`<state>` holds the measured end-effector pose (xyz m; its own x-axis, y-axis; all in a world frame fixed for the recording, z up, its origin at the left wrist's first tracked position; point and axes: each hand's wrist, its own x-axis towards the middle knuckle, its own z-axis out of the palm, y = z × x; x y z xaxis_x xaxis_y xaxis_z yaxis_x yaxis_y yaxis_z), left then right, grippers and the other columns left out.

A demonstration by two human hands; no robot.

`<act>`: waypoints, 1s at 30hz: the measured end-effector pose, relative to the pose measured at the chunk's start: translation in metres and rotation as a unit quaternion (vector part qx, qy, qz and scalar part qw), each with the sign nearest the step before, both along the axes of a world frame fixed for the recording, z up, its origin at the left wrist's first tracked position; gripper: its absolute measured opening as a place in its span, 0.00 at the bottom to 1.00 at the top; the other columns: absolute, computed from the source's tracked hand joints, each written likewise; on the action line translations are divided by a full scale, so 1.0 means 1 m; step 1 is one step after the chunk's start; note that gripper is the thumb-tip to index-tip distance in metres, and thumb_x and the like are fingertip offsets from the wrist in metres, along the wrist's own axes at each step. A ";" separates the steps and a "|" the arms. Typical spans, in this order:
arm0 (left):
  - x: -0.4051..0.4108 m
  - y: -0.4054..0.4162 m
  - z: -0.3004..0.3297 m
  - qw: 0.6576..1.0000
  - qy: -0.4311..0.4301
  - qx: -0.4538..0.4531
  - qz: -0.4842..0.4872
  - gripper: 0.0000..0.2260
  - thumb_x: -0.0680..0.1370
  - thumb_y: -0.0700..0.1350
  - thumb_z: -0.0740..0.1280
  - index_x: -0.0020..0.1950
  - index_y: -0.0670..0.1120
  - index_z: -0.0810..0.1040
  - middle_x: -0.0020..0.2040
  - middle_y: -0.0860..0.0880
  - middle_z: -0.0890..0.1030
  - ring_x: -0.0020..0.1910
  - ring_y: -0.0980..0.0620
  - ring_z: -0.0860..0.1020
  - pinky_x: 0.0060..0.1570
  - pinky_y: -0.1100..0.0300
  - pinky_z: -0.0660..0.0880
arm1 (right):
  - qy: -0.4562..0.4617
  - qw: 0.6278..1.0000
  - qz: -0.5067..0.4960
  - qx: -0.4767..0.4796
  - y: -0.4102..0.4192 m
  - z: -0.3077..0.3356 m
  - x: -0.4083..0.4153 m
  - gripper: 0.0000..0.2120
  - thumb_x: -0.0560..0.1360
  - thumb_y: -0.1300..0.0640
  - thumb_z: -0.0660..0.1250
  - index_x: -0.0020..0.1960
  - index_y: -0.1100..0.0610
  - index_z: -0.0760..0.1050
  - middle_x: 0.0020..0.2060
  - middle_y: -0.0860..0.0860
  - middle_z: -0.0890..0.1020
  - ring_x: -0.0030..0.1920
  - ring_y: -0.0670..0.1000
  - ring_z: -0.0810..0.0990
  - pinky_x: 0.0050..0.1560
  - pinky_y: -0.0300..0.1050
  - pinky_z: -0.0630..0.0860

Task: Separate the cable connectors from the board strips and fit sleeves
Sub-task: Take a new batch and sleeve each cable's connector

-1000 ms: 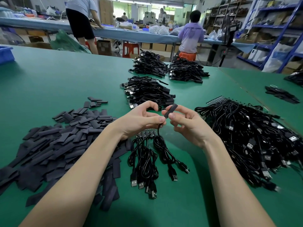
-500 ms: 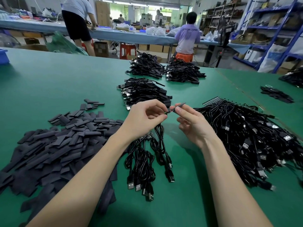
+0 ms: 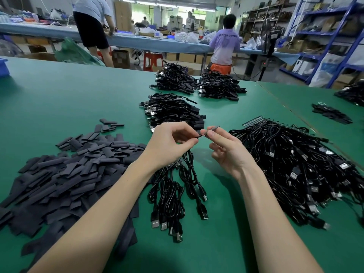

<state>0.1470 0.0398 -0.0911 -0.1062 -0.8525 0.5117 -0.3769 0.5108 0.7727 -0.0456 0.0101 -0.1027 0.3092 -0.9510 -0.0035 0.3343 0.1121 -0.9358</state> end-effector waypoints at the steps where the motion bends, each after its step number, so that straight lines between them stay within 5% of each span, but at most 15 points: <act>1: -0.001 0.001 0.000 1.000 0.006 0.001 -0.005 0.06 0.74 0.36 0.75 0.46 0.47 0.86 0.42 0.59 0.86 0.41 0.57 0.84 0.46 0.63 0.80 | -0.001 1.000 0.002 -0.002 0.000 0.000 0.001 0.14 0.69 0.56 0.77 0.53 0.54 0.81 0.54 0.50 0.86 0.30 0.41 0.68 0.27 0.31 0.67; 8: 0.001 0.000 -0.001 1.000 0.025 0.013 -0.014 0.05 0.75 0.37 0.76 0.47 0.46 0.86 0.46 0.54 0.87 0.45 0.52 0.86 0.50 0.55 0.83 | -0.012 1.000 0.008 0.006 0.001 -0.005 0.007 0.13 0.71 0.56 0.76 0.55 0.54 0.80 0.48 0.46 0.86 0.30 0.41 0.68 0.26 0.31 0.67; 12: 0.001 0.000 -0.001 0.999 0.037 0.018 -0.013 0.06 0.74 0.38 0.76 0.47 0.49 0.86 0.44 0.53 0.87 0.45 0.55 0.85 0.48 0.59 0.82 | 0.004 1.000 0.003 -0.002 0.004 -0.002 0.008 0.13 0.69 0.55 0.77 0.53 0.52 0.82 0.42 0.45 0.82 0.31 0.42 0.70 0.28 0.31 0.67; 18: -0.002 -0.004 -0.007 0.991 0.117 0.071 0.005 0.09 0.74 0.38 0.77 0.47 0.43 0.78 0.38 0.41 0.85 0.41 0.49 0.86 0.47 0.59 0.82 | 0.078 0.985 -0.098 -0.118 0.012 0.005 0.017 0.17 0.75 0.51 0.76 0.61 0.38 0.80 0.51 0.57 0.87 0.38 0.46 0.70 0.36 0.35 0.70; 21: -0.001 -0.005 -0.010 0.987 0.136 0.088 0.004 0.09 0.74 0.38 0.77 0.47 0.41 0.77 0.38 0.35 0.84 0.41 0.48 0.86 0.48 0.58 0.82 | 0.056 0.981 -0.139 -0.120 0.013 0.008 0.021 0.11 0.76 0.52 0.76 0.57 0.41 0.83 0.50 0.65 0.84 0.36 0.47 0.68 0.32 0.37 0.65; 27: -0.003 -0.010 -0.013 0.982 0.168 0.089 -0.003 0.09 0.74 0.38 0.77 0.46 0.42 0.78 0.36 0.43 0.85 0.40 0.47 0.86 0.49 0.56 0.82 | 0.034 0.983 -0.153 -0.096 0.011 0.003 0.027 0.09 0.76 0.52 0.76 0.54 0.40 0.85 0.43 0.59 0.81 0.33 0.47 0.63 0.30 0.38 0.61; 30: -0.003 -0.012 -0.014 0.980 0.172 0.096 -0.014 0.09 0.73 0.39 0.78 0.45 0.43 0.78 0.31 0.49 0.83 0.41 0.45 0.86 0.51 0.51 0.82 | 0.029 0.984 -0.148 -0.092 0.013 0.003 0.028 0.09 0.76 0.53 0.75 0.54 0.40 0.85 0.44 0.52 0.87 0.32 0.47 0.62 0.29 0.37 0.61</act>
<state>0.1436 0.0277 -0.1051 0.0198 -0.9358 0.3520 -0.0643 0.3502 0.9345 -0.0178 0.0228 -0.1002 0.0236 -0.9857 0.1668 0.2718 -0.1543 -0.9499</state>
